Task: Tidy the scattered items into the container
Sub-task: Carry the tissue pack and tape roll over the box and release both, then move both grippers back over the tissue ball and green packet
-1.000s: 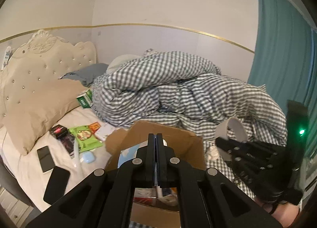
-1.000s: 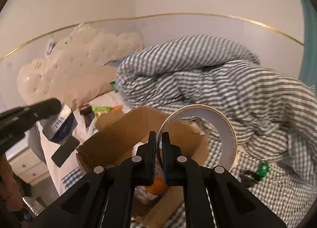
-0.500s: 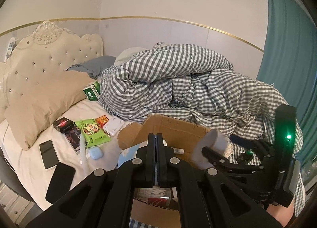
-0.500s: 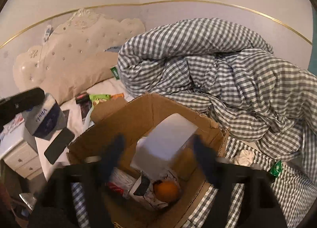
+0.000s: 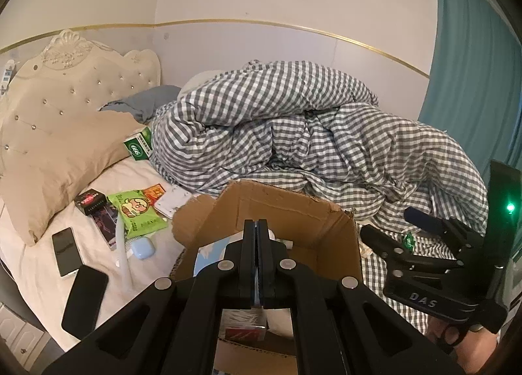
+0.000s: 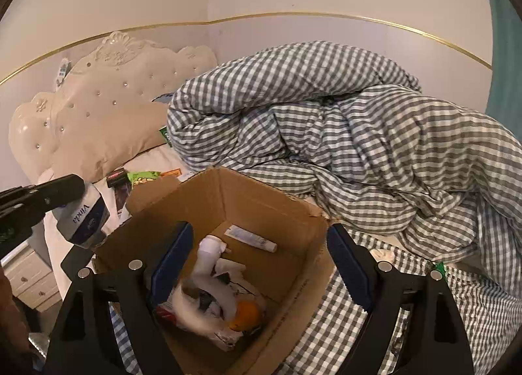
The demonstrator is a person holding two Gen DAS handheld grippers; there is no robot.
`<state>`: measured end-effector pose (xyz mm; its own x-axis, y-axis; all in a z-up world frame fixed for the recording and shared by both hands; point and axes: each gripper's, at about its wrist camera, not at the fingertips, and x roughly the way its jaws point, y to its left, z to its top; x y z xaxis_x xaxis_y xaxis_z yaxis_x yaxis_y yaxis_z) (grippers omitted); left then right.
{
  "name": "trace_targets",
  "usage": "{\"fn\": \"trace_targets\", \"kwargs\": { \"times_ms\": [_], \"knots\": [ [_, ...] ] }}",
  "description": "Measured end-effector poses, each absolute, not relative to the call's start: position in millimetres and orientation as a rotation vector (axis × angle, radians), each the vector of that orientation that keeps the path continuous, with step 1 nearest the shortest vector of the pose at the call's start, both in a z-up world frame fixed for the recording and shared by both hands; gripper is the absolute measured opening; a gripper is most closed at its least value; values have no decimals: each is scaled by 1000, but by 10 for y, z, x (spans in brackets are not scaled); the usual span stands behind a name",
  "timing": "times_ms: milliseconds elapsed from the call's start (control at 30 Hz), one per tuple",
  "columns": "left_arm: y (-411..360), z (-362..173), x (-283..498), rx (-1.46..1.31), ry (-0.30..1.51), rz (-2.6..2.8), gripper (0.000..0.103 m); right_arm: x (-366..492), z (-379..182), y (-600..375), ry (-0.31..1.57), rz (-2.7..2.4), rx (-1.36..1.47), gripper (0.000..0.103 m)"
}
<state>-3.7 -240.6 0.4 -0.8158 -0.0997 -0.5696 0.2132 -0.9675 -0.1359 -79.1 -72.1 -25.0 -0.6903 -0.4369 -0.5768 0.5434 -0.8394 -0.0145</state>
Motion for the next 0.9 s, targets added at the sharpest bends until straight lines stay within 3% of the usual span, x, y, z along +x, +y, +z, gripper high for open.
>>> {"fn": "trace_targets", "kwargs": {
  "times_ms": [400,433,500,533,567,900],
  "knots": [
    [-2089,-125,-333,933,235,-2854,1,-917,-256,-213,186,-2540,803,86],
    [-2076,-122,-348,930,234,-2852,6,-931,-260,-178,181,-2546,806,87],
    [-2056,-119,-385,941,232,-2839,32,-959,-276,-98,166,-2554,816,87],
    [-2051,-118,-398,943,234,-2832,75,-965,-283,-61,157,-2557,820,87],
    [-2048,-105,-396,927,241,-2831,103,-972,-284,-16,146,-2561,822,87],
    [-1868,32,-339,848,244,-2853,103,-904,-207,327,108,-2614,799,87]
  ]
}}
